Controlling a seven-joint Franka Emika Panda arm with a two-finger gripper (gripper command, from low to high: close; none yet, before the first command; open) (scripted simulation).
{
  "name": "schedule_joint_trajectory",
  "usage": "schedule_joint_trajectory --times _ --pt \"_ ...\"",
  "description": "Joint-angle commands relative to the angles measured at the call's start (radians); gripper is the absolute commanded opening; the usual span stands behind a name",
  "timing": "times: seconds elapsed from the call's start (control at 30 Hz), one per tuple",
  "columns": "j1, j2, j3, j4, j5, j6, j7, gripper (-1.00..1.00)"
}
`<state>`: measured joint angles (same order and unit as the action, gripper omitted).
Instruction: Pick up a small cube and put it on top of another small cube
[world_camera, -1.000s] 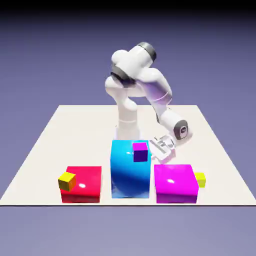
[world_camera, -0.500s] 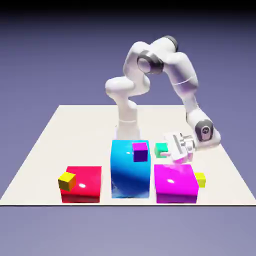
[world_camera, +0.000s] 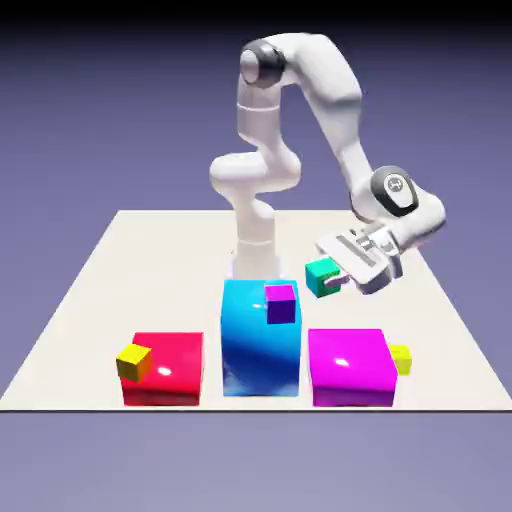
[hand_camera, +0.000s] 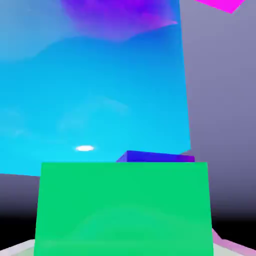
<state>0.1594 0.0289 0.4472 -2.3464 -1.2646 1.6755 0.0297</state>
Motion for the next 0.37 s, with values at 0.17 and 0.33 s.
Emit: schedule_joint_trajectory --times 0.17,0.33 --pt "-0.103 0.017 -0.044 -0.045 -0.188 0.102 0.029 -1.00" --pt "-0.046 -0.052 0.015 -0.035 -0.073 0.033 -0.033 1.00"
